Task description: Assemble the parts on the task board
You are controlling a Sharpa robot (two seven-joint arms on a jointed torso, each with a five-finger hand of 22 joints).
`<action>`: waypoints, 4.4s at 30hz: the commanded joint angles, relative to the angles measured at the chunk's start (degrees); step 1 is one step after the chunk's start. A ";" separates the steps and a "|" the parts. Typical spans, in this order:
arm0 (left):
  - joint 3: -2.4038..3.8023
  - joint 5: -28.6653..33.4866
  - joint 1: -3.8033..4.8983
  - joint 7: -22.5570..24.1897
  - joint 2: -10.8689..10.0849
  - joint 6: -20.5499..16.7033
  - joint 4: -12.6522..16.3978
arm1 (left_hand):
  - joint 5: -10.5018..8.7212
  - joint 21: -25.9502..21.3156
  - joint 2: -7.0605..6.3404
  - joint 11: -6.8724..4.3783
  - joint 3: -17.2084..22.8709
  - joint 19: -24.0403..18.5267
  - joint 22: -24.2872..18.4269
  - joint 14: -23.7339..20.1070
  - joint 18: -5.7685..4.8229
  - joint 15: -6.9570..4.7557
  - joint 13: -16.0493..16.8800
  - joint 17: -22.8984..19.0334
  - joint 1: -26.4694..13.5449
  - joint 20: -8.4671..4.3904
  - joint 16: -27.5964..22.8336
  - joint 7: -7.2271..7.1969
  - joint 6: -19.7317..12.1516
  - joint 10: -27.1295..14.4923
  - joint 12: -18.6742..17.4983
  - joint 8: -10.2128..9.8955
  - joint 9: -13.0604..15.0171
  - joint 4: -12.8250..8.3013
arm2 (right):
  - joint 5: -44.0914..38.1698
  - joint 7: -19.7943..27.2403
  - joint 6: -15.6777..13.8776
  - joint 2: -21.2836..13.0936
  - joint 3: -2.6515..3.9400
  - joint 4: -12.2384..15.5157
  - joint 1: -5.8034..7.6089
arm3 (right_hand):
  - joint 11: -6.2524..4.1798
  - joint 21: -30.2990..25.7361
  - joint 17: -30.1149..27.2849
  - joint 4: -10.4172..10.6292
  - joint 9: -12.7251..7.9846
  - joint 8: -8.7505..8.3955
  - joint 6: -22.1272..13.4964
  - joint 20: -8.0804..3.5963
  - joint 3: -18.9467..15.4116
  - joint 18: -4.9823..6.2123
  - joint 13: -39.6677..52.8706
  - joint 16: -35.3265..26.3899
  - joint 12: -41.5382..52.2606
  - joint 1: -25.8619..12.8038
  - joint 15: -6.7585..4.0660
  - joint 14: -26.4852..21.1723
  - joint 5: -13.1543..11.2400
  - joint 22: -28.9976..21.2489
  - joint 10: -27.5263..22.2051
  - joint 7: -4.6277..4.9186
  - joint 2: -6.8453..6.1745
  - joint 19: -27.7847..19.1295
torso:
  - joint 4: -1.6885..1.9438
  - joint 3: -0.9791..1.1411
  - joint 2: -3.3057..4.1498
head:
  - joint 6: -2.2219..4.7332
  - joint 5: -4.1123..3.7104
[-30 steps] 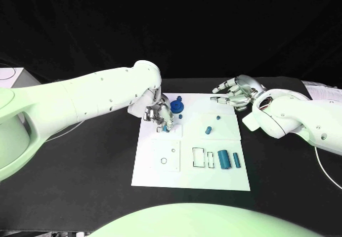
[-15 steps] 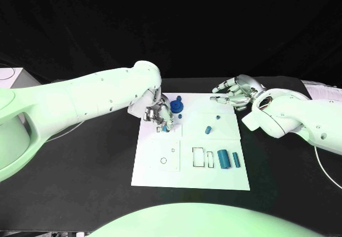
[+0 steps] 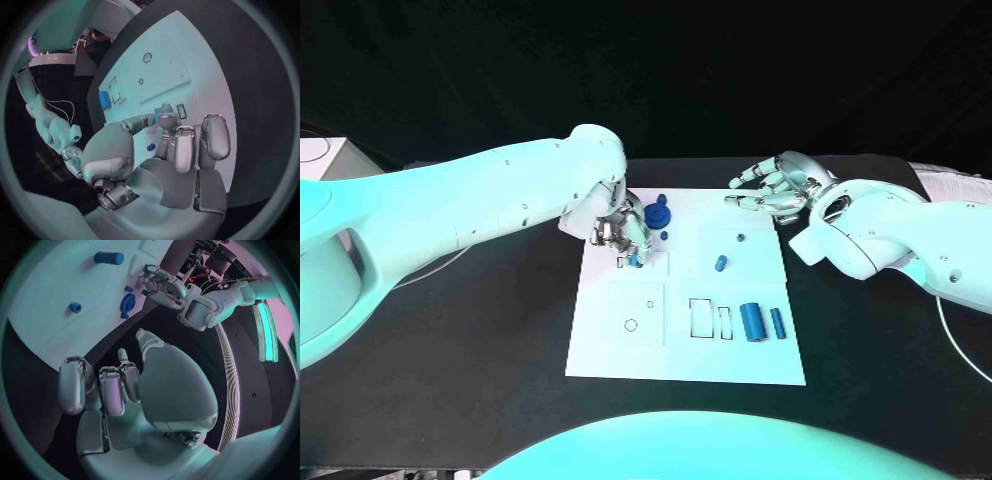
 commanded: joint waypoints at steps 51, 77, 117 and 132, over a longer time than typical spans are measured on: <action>-1.90 -2.07 -1.21 -0.16 0.15 -2.51 -0.58 | -2.64 -0.83 -2.62 -0.96 -4.10 1.12 -0.03 5.94 -0.69 -0.61 1.15 15.09 -3.74 -0.27 0.37 -1.65 2.85 1.26 0.75 -2.30 2.23 -2.80 | -0.54 0.30 0.44 -0.17 0.02 0.30 -0.03 | -0.18 -0.77 7.85 -0.16 0.00 0.64 -0.11 -0.23 -0.30 1.02 6.25 -0.41 0.05 -0.37 -0.25 4.10 0.47 5.51 -0.13 -0.03 0.00 -0.25 | 0.04 -0.05 0.01 | 0.01 -0.12; -1.91 -2.47 -1.21 -0.15 0.05 -2.29 -0.81 | -2.99 -1.04 -3.72 -0.98 -11.34 1.26 -0.04 5.94 -0.70 -0.64 1.31 15.09 -3.50 -0.34 0.37 -1.70 3.46 1.22 0.84 -3.04 2.63 1.24 | 0.00 0.91 0.78 -0.21 0.02 0.32 -0.03 | -0.17 -0.82 7.82 -0.03 -0.01 0.70 -0.16 -0.24 -0.48 1.02 6.23 -0.44 0.04 -0.66 -0.25 4.09 0.42 5.49 -0.14 -0.03 -0.11 -0.25 | 0.02 -0.05 0.00 | 0.01 -0.14; -1.92 -2.22 -1.19 -0.09 -1.47 -1.31 0.67 | -2.17 -0.75 -1.54 -1.37 -12.32 1.79 0.59 5.94 -0.84 -0.88 1.50 15.09 -1.83 -0.48 0.37 -2.19 4.59 1.63 0.86 -3.15 2.86 3.66 | 0.01 0.85 0.89 -0.40 0.01 0.31 -0.05 | -0.17 -0.79 7.87 0.00 -0.02 0.75 -0.20 -0.25 -0.57 1.01 6.31 -0.42 0.14 -0.80 -0.26 4.11 0.45 5.52 -0.05 -0.03 -0.11 -0.23 | 0.06 -0.06 0.00 | 0.01 -0.06; -1.91 -1.95 -1.14 -0.02 -2.01 -0.78 1.42 | -1.88 -0.59 -0.16 -1.63 -8.74 2.04 0.93 5.94 -0.91 -1.08 2.18 15.09 -1.79 -0.66 0.37 -2.50 5.32 2.32 0.98 -3.45 2.57 4.18 | -0.01 0.81 0.93 -0.41 0.01 0.25 -0.07 | -0.17 -0.79 7.87 0.00 -0.02 0.75 -0.20 -0.25 -0.57 1.01 6.31 -0.42 0.14 -0.80 -0.26 4.11 0.45 5.52 -0.05 -0.03 -0.11 -0.23 | 0.11 -0.09 -0.03 | 0.01 -0.07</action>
